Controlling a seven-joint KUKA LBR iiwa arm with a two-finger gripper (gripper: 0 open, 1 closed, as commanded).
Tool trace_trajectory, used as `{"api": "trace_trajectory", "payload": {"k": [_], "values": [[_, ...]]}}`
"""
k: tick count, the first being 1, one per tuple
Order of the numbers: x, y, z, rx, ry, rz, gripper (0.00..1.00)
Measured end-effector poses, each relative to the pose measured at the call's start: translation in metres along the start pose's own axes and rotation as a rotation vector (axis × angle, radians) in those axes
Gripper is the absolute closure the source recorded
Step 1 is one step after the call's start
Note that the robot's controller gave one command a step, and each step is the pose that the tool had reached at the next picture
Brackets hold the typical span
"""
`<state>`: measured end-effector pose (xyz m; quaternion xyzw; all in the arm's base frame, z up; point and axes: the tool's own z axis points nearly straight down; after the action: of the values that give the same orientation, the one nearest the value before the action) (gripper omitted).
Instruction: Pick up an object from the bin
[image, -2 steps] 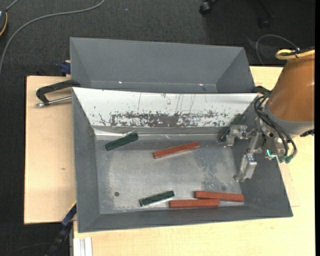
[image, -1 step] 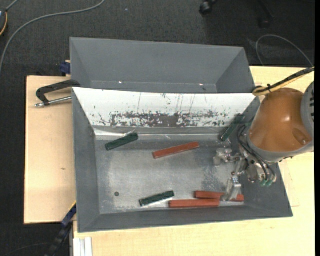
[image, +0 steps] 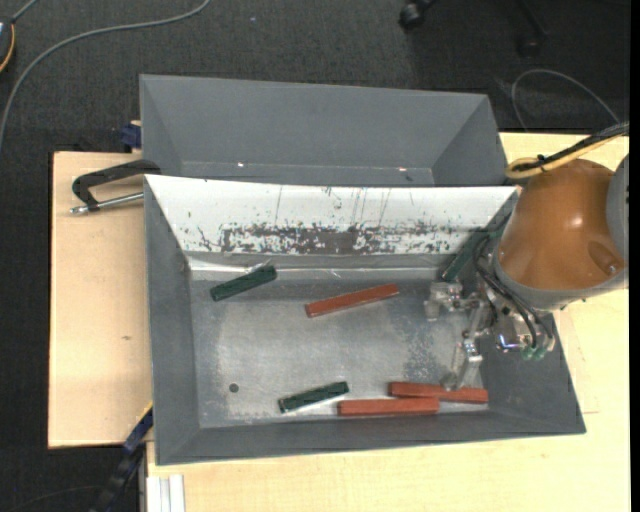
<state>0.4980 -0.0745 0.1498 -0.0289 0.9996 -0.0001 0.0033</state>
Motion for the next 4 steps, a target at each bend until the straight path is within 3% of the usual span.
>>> {"api": "trace_trajectory", "payload": {"k": [1, 2, 3, 4], "values": [[0.0, 0.0, 0.0, 0.0, 0.0, 0.0, 1.0], [0.0, 0.0, 0.0, 0.0, 0.001, 0.0, 0.0], [0.01, -0.042, 0.035, -0.002, 0.008, -0.175, 0.0], [0.009, -0.041, 0.082, -0.004, 0.011, -0.158, 0.0]]}}
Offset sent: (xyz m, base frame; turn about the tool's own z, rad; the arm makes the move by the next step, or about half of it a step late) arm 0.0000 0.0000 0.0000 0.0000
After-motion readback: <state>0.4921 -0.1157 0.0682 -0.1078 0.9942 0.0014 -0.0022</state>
